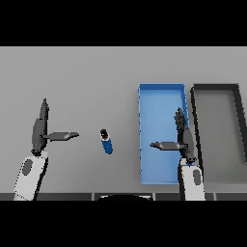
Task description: Pick up the blue pipe and place it into the blue bin.
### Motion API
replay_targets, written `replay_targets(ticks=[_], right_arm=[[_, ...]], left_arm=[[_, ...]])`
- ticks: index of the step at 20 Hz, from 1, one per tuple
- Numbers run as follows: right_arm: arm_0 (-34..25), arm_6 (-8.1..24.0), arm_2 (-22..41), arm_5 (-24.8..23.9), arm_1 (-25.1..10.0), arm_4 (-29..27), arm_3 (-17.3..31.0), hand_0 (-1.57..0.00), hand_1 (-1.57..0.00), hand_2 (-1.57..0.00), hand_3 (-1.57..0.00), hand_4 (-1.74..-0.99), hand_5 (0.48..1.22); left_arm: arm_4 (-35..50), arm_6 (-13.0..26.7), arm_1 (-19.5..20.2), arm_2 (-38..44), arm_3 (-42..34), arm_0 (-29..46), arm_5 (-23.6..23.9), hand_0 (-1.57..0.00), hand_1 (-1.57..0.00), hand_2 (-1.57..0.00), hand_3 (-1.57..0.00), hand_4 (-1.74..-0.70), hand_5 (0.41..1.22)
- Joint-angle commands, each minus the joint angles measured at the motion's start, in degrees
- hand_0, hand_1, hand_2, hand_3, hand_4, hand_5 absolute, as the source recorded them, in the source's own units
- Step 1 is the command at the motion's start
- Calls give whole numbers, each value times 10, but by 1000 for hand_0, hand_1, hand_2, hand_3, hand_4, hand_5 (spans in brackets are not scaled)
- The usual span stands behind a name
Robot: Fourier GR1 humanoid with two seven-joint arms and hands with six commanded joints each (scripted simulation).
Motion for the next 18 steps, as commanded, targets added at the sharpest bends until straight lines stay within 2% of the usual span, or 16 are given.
replay_targets(ticks=[1,6,7,8,9,11,14,18], right_arm=[[-1,1,0,-1,0,0,1,1,1,1,1,-1254,598],[-9,0,-2,1,0,-2,7,1,1,1,1,-1254,598],[18,-25,18,15,-35,35,-12,1,1,1,1,-1254,598],[37,-41,33,24,-52,57,-27,1,1,1,1,-1255,597],[47,-39,39,28,-68,70,-40,1,1,1,1,-1251,597],[61,-29,52,29,-79,91,-63,1,1,1,1,-1244,596],[63,-23,60,32,-80,99,-62,1,1,1,1,-1228,595],[53,-31,57,37,-82,94,-56,1,1,1,1,-1228,601]], left_arm=[[0,-2,0,0,1,-1,0,1,1,1,1,-1186,605],[-2,-2,-2,0,5,-12,1,1,1,1,1,-1186,605],[10,-29,29,-13,7,5,-71,1,1,1,1,-1186,605],[17,-46,53,-16,17,12,-118,1,1,1,1,-1188,606],[25,-58,74,-13,23,13,-151,1,1,1,1,-1190,604],[34,-67,90,-15,25,14,-185,1,1,1,1,-1188,603],[31,-93,103,-23,14,25,-212,1,1,1,1,-1170,605],[27,-77,123,-68,-27,42,-275,1,1,1,1,-1181,584]])
